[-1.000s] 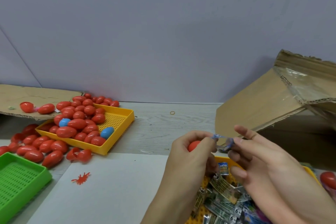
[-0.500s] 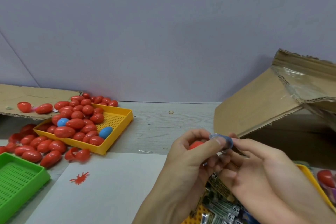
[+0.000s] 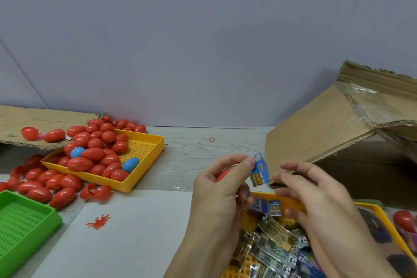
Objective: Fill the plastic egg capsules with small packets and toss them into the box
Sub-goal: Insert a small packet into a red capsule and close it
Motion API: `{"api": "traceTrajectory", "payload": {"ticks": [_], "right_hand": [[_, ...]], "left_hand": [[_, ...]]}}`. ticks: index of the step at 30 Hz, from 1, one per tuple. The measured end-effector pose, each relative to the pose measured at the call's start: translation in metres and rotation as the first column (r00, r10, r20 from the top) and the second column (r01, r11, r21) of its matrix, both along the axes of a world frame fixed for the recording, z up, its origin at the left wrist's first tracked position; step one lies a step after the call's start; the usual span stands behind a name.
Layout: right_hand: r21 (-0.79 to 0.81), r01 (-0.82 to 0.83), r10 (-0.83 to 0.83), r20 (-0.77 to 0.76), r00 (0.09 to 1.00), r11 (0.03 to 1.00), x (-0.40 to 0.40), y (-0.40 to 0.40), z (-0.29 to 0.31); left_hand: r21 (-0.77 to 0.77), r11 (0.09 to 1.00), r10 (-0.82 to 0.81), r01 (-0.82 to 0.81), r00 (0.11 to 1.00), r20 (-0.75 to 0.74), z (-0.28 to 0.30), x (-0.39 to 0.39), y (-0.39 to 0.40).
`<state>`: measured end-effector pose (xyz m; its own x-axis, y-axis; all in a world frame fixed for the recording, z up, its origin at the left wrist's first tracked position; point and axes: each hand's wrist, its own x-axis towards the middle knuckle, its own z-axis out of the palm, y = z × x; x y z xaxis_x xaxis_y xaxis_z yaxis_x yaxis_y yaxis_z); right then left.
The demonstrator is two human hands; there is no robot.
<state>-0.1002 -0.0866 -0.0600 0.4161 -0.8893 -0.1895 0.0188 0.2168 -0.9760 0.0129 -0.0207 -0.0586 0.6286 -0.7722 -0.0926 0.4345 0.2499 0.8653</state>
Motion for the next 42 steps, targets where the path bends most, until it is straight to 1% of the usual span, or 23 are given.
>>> {"api": "traceTrajectory", "payload": {"ticks": [2,4,7,14,16,20,22,25,28,31,35,37,39,42], "right_hand": [[-0.213,-0.022,0.016,-0.030,0.999,0.977,-0.003,0.002,0.003],[-0.330,-0.088,0.088,-0.015,0.996,0.940,-0.004,0.006,0.006],[-0.399,-0.164,0.141,-0.087,0.986,0.902,-0.001,0.009,0.005],[-0.496,-0.225,0.121,-0.234,0.965,0.838,0.002,0.009,0.000],[-0.521,-0.220,0.115,-0.227,0.967,0.824,0.003,0.010,0.001],[-0.512,-0.136,0.066,-0.152,0.986,0.848,0.002,0.008,0.002],[-0.477,-0.080,0.036,-0.100,0.994,0.876,0.002,0.007,0.002],[-0.366,-0.045,0.048,-0.001,0.999,0.929,0.001,0.005,0.003],[-0.273,-0.029,0.054,0.082,0.995,0.962,0.000,0.006,0.009],[-0.240,-0.025,0.038,0.050,0.998,0.971,-0.001,0.006,0.010],[-0.294,-0.051,0.021,-0.106,0.994,0.954,-0.001,0.002,0.001],[-0.314,-0.048,0.003,-0.143,0.990,0.948,-0.001,0.001,-0.001],[-0.329,-0.036,-0.010,-0.137,0.991,0.944,-0.002,0.001,-0.001],[-0.313,-0.005,-0.019,-0.074,0.997,0.950,-0.003,0.002,0.003]], "left_hand": [[0.039,0.997,0.069,-0.072,0.996,0.063,-0.003,0.002,0.001],[0.063,0.992,0.100,-0.108,0.988,0.121,-0.005,0.003,0.001],[0.071,0.990,0.105,-0.119,0.980,0.170,-0.009,0.003,0.001],[0.057,0.993,0.090,-0.101,0.983,0.161,-0.005,0.001,0.001],[0.069,0.992,0.092,-0.108,0.976,0.199,-0.005,0.001,0.001],[0.087,0.988,0.096,-0.130,0.943,0.318,-0.006,0.000,0.002],[0.097,0.987,0.082,-0.127,0.924,0.373,-0.006,-0.001,0.003],[0.113,0.989,0.046,-0.098,0.918,0.393,-0.004,-0.002,0.003],[0.122,0.990,0.015,-0.068,0.922,0.388,-0.002,-0.004,0.004],[0.110,0.992,0.019,-0.066,0.925,0.380,0.000,-0.005,0.003],[0.105,0.991,0.042,-0.087,0.928,0.371,-0.001,-0.003,0.003],[0.107,0.991,0.032,-0.077,0.928,0.372,-0.002,-0.003,0.003],[0.135,0.988,0.021,-0.078,0.924,0.383,-0.003,-0.003,0.003],[0.191,0.980,-0.022,-0.060,0.916,0.401,-0.002,-0.003,0.004]]}}
